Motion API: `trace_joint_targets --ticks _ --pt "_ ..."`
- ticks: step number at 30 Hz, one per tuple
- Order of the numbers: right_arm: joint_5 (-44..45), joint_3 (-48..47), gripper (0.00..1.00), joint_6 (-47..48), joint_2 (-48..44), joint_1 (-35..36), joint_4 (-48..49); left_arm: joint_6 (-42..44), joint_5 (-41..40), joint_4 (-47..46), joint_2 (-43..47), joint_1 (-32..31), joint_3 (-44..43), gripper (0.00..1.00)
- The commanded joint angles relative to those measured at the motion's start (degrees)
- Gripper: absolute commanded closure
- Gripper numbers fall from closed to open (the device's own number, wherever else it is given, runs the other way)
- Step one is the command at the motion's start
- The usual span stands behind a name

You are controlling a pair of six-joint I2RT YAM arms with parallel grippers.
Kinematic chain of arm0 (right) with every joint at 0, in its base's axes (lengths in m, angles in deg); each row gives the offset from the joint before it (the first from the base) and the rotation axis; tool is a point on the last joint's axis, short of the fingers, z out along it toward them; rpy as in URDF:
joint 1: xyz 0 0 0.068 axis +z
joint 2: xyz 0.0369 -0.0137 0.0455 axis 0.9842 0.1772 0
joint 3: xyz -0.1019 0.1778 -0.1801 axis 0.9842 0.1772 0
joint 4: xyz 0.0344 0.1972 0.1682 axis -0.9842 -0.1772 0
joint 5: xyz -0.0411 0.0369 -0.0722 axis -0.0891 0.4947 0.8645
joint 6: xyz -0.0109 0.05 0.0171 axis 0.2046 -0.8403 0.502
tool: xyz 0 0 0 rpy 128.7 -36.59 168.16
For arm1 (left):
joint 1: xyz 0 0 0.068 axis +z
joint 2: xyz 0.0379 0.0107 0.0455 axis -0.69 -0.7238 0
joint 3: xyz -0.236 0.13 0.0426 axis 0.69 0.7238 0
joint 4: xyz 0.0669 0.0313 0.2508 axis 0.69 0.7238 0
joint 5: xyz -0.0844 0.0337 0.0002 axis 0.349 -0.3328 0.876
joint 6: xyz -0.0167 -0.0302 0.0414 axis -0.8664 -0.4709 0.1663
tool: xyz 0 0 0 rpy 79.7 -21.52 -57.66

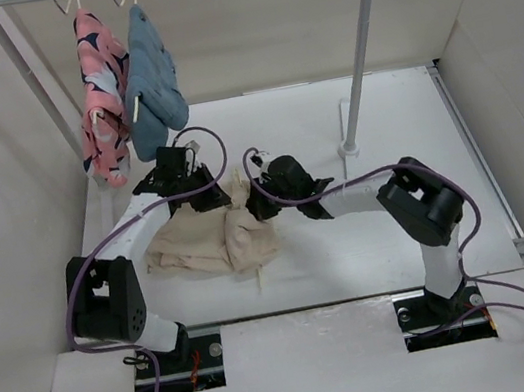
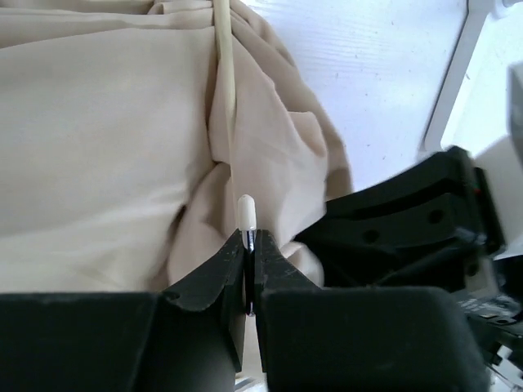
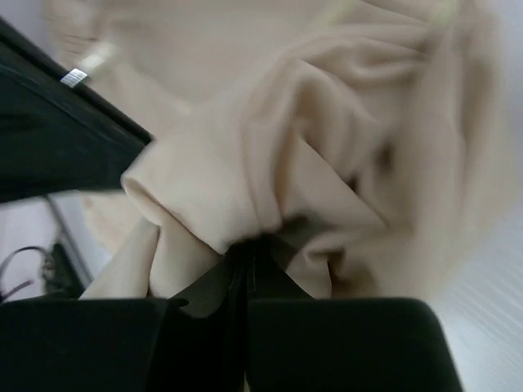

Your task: Place the trousers on the hanger

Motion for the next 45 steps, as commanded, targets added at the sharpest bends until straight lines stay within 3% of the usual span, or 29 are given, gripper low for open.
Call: trace_joint_targets --ticks 1,4,11,17,20,22,25,30,35,39,42,45 --pt "-9.3 -5.9 1.00 -3.9 5.6 2.1 12.7 -0.3 2.7 -1.3 -0.6 0.4 -3.6 1.00" --pt "-10.4 -7.3 1.00 -9.7 10.4 2.1 22.1 -0.3 4.0 -0.8 -0.6 -0.2 -4.2 1.00" --pt "-11.0 -14.6 1.00 -14.9 19.0 1.6 23.9 -3.1 9.3 -4.3 -0.6 -1.3 -3.7 1.00" --pt "-12.1 -16.0 1.00 -22.8 25.1 -1.2 33.0 -3.6 9.9 -5.5 -0.6 -1.8 -1.1 1.00" --pt "-12.1 -14.4 0.99 -21.0 20.9 -1.9 31.3 -2.9 7.7 -5.5 -0.6 -1.8 0.6 1.00" --pt "-12.1 -12.8 0.89 -18.6 17.7 -2.8 28.7 -2.2 5.8 -5.5 -0.6 -1.1 1.4 1.00" --pt "-12.1 -11.1 0.79 -13.3 11.2 -4.5 19.9 -1.6 4.1 -4.9 -0.6 -0.5 2.6 1.00" --pt "-10.7 -11.0 0.72 -4.6 5.2 -5.9 2.6 -1.1 2.1 -3.8 -0.6 0.1 1.2 1.00" --pt "-12.8 -10.4 0.57 -1.8 1.9 -7.0 0.2 -0.6 0.6 -3.2 -0.6 0.1 0.6 1.00" --pt "-9.4 -9.7 0.56 3.8 -1.2 -5.1 -1.9 -0.6 0.6 -3.2 -0.6 0.1 0.6 1.00" --pt "-4.5 -9.1 0.67 10.7 -2.9 -0.9 -4.2 -1.1 2.7 -4.3 -0.6 0.6 -0.1 1.00" --pt "4.3 -8.4 0.67 14.8 -4.2 2.8 -5.7 -1.1 3.9 -4.3 -1.2 0.6 -1.6 0.99"
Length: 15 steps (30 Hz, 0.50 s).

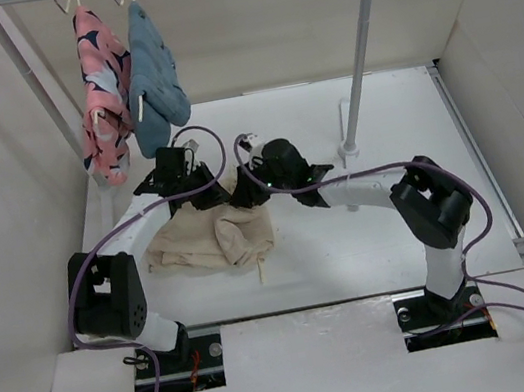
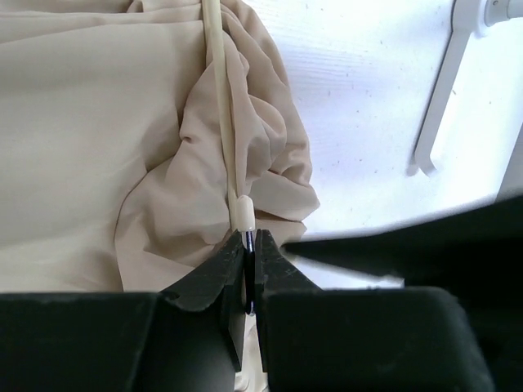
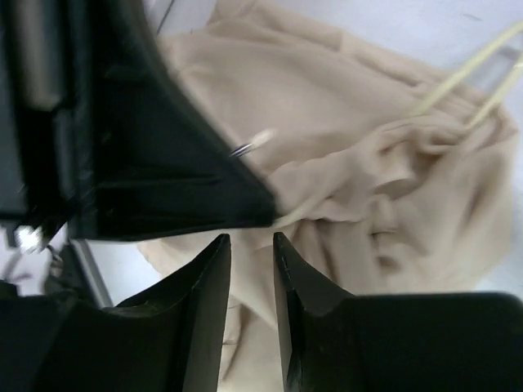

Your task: Place the trousers on the hanger

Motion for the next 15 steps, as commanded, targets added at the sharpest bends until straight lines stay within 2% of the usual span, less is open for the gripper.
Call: trace_joint_targets --ticks 1,3,4,10,15 --pt "9.9 1.1 0.66 8.5 -3.5 4.7 -1.7 0.0 2.6 0.9 0.3 0.2 -2.7 0.97" --pt "15.8 1.7 0.62 9.1 -4.2 6.4 -1.7 0.0 2.6 0.9 0.3 0.2 -3.3 0.86" --pt "17.3 1.7 0.57 9.7 -4.8 6.9 -1.7 0.0 2.6 0.9 0.3 0.2 -3.9 0.82" --pt "27.1 0.5 0.50 10.3 -4.8 8.8 -1.7 0.0 3.1 1.4 -0.3 -0.4 -5.6 0.82" --pt "30.4 -0.1 0.45 10.3 -3.8 9.3 -1.7 0.0 3.7 1.4 -2.0 -0.4 -5.6 0.89"
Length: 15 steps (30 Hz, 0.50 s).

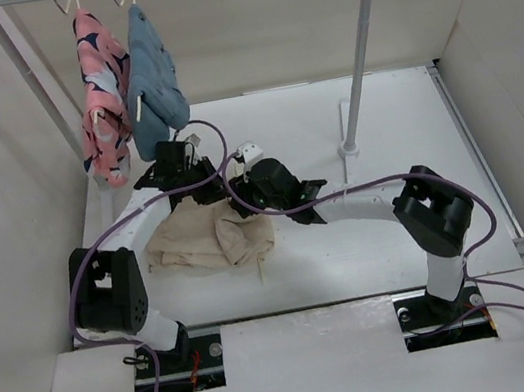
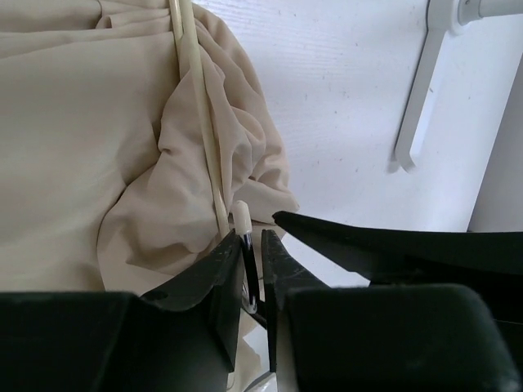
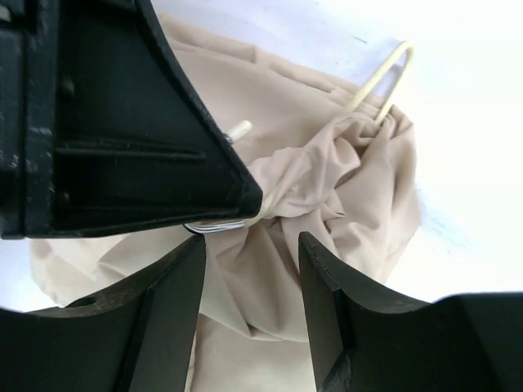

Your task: Place the trousers on the hanger

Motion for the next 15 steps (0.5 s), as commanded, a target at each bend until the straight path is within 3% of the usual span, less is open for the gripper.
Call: trace_joint_targets --ticks 1,5,10,15 --pt "5.4 -1.8 0.45 1.2 -1.5 0.7 0.9 -0.5 2.1 0.1 -0.5 -0.2 -2.1 0.89" --pt "5.3 -3.0 0.45 1.2 -0.9 1.2 0.9 -0.5 2.7 0.1 -1.2 -0.2 -2.1 0.88" --pt "3.9 -4.2 0.44 2.5 0.1 1.8 0.9 -0.5 4.1 -0.5 -1.2 -0.2 -2.7 0.75" --pt "3.3 -4.2 0.44 3.0 0.1 2.3 0.9 -0.5 4.1 -0.5 -1.2 -0.2 -3.8 0.75"
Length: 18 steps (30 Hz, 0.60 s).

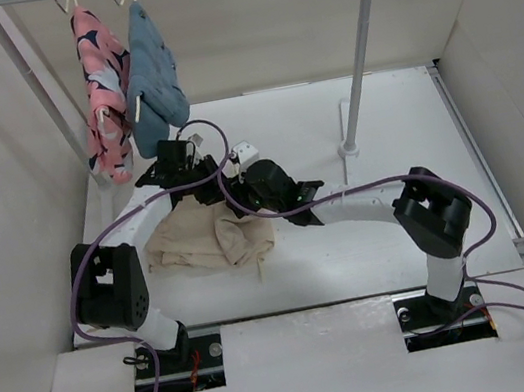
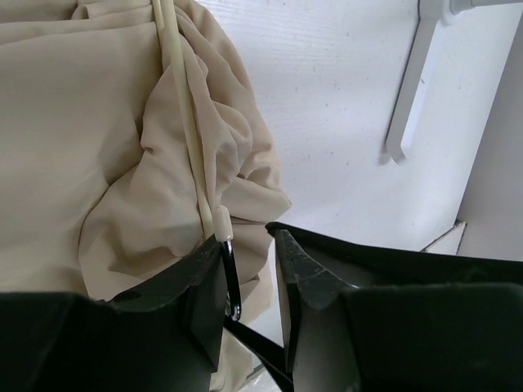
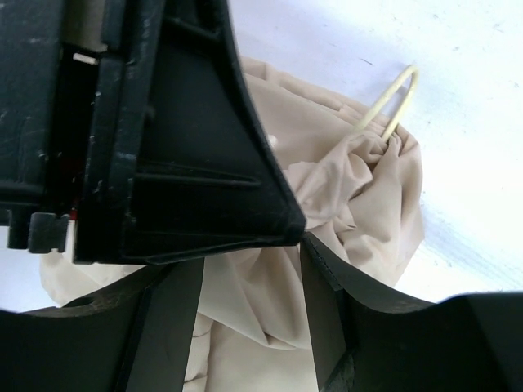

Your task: Place the trousers on the hanger

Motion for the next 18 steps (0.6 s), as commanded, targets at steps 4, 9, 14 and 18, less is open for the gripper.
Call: trace_joint_targets --ticks 4,9,14,18 --pt "-0.2 -3.0 0.44 1.4 0.0 0.9 1.2 -0.1 2.3 -0.8 0.5 -0.2 -3.1 0.75" --pt "0.1 -3.9 0.42 1.9 0.6 0.9 1.2 -0.1 2.3 -0.8 0.5 -0.2 -3.1 0.71" --pt "0.6 -6.9 0.42 1.9 3.9 0.9 0.0 -0.1 2.3 -0.8 1.0 -0.2 -3.6 0.61" --pt "0.6 -7.4 0.42 2.4 5.2 0.9 0.0 -0.1 3.5 -1.3 1.0 -0.2 -3.6 0.60"
